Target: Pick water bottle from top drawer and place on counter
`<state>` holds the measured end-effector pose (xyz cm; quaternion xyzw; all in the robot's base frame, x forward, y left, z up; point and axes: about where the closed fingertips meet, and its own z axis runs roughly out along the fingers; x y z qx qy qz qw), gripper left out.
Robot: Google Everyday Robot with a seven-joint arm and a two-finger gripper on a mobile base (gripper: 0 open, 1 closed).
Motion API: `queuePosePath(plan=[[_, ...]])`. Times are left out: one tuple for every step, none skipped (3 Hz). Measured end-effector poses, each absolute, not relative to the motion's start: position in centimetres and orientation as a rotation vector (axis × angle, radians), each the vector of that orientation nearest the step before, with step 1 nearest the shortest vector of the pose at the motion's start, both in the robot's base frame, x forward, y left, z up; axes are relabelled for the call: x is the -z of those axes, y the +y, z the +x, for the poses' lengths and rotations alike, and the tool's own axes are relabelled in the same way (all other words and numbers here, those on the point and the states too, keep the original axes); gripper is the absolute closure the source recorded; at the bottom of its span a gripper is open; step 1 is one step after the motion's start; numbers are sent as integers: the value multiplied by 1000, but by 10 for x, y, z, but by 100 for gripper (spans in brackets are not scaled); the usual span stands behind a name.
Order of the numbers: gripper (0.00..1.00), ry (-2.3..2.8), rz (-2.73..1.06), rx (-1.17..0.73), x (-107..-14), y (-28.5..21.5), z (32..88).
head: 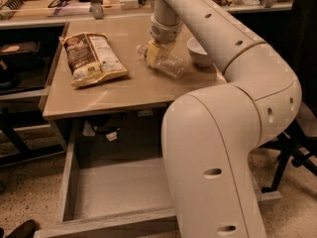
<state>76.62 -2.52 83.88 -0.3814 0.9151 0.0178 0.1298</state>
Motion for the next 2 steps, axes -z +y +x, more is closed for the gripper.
queuePosePath(plan=[[35, 2659, -1108, -52, -839, -25, 766], [11, 2659, -1108, -52, -839, -25, 766]])
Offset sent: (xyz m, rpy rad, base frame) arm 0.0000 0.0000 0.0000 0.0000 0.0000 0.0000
